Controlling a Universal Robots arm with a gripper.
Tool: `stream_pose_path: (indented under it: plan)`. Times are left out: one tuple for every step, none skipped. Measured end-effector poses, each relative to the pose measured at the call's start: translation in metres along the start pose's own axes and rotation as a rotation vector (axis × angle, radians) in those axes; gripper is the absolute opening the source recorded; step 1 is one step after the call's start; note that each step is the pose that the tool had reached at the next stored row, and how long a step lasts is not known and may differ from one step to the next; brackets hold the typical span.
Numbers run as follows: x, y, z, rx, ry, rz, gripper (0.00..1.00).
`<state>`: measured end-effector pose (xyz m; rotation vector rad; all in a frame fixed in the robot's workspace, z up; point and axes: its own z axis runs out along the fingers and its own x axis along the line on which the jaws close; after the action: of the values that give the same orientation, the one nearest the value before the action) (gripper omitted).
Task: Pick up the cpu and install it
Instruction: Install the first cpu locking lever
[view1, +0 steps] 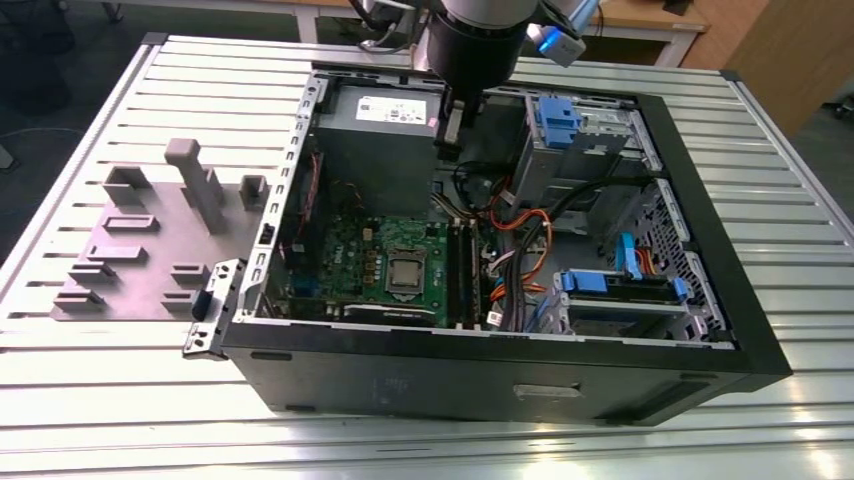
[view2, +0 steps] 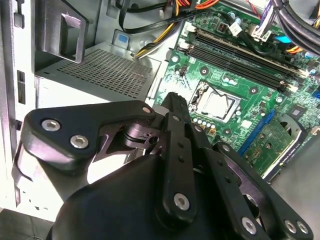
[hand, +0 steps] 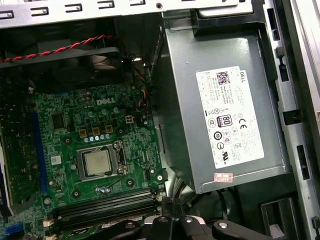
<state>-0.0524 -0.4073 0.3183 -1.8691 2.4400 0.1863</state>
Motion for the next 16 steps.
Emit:
stream_pose_path:
  plan:
    - [0.0015,-0.0004,-0.0001,0.0003,0.0008,0.000,0.11]
    - [0.0019,-0.0004,-0.0001,0.0006,0.0015,0.000,0.11]
    - [0.0019,-0.0005,-0.0001,0.0006,0.0016,0.000,0.11]
    - [0.0019,-0.0005,-0.0001,0.0006,0.0018,0.000,0.11]
    - [0.0019,-0.0005,-0.0002,0.0006,0.0019,0.000,0.11]
    - [0.0021,-0.0005,-0.0002,0.0006,0.0019,0.000,0.11]
    - [0.0030,-0.0008,-0.0005,0.0007,0.0025,0.000,0.11]
    - [0.0046,-0.0013,-0.0006,0.0008,0.0026,0.000,0.11]
    - [0.0058,-0.0015,-0.0007,0.0009,0.0029,0.000,0.11]
    - [0.0060,-0.0016,-0.0007,0.0009,0.0029,0.000,0.11]
    - [0.0060,-0.0015,-0.0007,0.0009,0.0029,0.000,0.11]
    - [0.0060,-0.0016,-0.0007,0.0009,0.0029,0.000,0.11]
    - [0.0060,-0.0016,-0.0007,0.0009,0.0030,0.000,0.11]
    - [0.0060,-0.0016,-0.0007,0.0009,0.0030,0.000,0.11]
    - [0.0060,-0.0016,-0.0008,0.0009,0.0031,0.000,0.11]
    - [0.0061,-0.0016,-0.0009,0.0009,0.0031,0.000,0.11]
